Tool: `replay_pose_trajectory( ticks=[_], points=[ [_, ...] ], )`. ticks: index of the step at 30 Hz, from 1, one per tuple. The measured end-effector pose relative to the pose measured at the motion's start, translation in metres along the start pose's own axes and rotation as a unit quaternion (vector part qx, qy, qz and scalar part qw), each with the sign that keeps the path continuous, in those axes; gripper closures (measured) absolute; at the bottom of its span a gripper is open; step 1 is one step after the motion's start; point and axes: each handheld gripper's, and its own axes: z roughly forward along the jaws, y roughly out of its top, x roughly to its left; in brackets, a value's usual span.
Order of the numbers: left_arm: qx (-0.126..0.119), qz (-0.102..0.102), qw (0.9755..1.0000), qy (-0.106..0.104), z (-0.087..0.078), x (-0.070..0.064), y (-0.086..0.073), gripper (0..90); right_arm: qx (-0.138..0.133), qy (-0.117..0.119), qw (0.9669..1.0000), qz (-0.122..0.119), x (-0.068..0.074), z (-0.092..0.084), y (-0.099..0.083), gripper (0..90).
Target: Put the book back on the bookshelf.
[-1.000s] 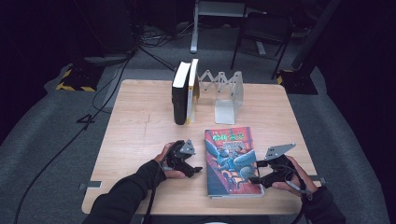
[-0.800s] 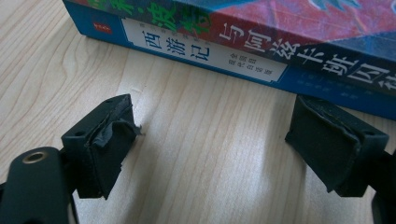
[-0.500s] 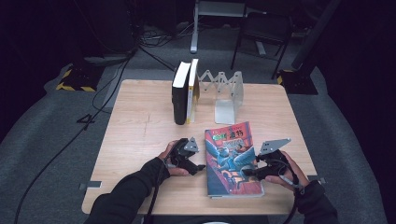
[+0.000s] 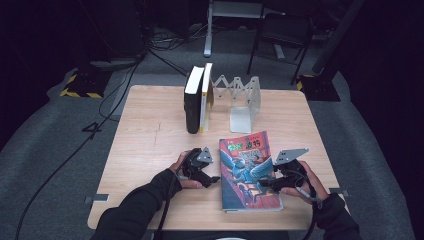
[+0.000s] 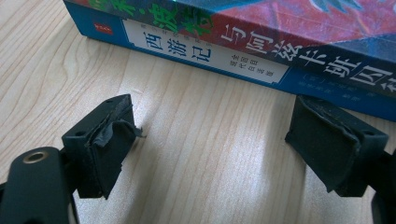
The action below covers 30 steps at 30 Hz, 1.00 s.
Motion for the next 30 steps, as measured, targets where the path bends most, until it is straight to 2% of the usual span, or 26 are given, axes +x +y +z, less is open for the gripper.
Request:
replay_pose_trajectory(
  ticks=[3, 6, 7, 8, 9, 11, 16, 20, 23, 25, 30],
  points=[
    [0.0, 0.0, 1.0, 0.0, 0.0, 0.0, 0.0, 15.3, 0.02, -0.008, 0.9998, 0.005, 0.0, -0.005, -0.002, 34.1],
    [0.0, 0.0, 1.0, 0.0, 0.0, 0.0, 0.0, 15.3, 0.027, -0.012, 0.9994, 0.017, 0.0, -0.007, -0.004, 34.4],
    [0.0, 0.0, 1.0, 0.001, 0.0, 0.0, 0.0, 15.3, 0.033, -0.015, 0.9992, 0.019, 0.0, -0.008, -0.004, 31.2],
    [0.0, 0.0, 1.0, 0.001, 0.0, 0.0, 0.0, 15.3, 0.055, -0.019, 0.9979, 0.027, -0.001, -0.007, -0.005, 26.8],
    [0.0, 0.0, 1.0, 0.001, 0.0, 0.0, 0.0, 15.3, 0.056, -0.015, 0.9974, 0.043, -0.002, -0.006, -0.008, 27.1],
    [0.0, -0.001, 1.0, 0.0, 0.0, 0.0, 0.0, 15.3, 0.048, -0.005, 0.9977, 0.047, -0.004, -0.007, -0.012, 27.4],
    [0.0, -0.001, 1.0, 0.002, 0.0, 0.0, 0.001, 15.2, 0.054, 0.013, 0.9972, 0.051, -0.008, -0.006, -0.011, 27.1],
    [0.0, -0.004, 1.0, 0.003, 0.002, -0.001, 0.002, 15.3, 0.046, 0.018, 0.9977, 0.046, -0.01, -0.007, -0.013, 27.6],
    [-0.002, -0.004, 1.0, 0.005, 0.007, -0.002, 0.007, 15.3, 0.04, 0.016, 0.9981, 0.043, -0.01, -0.007, -0.014, 31.2],
    [-0.001, -0.002, 1.0, 0.001, 0.007, 0.0, 0.007, 15.0, 0.029, 0.019, 0.9986, 0.041, -0.011, -0.008, -0.014, 36.9],
    [-0.003, -0.005, 1.0, 0.002, 0.007, -0.001, 0.007, 15.7, 0.021, 0.031, 0.9988, 0.033, -0.011, -0.007, -0.013, 37.8]
  ],
)
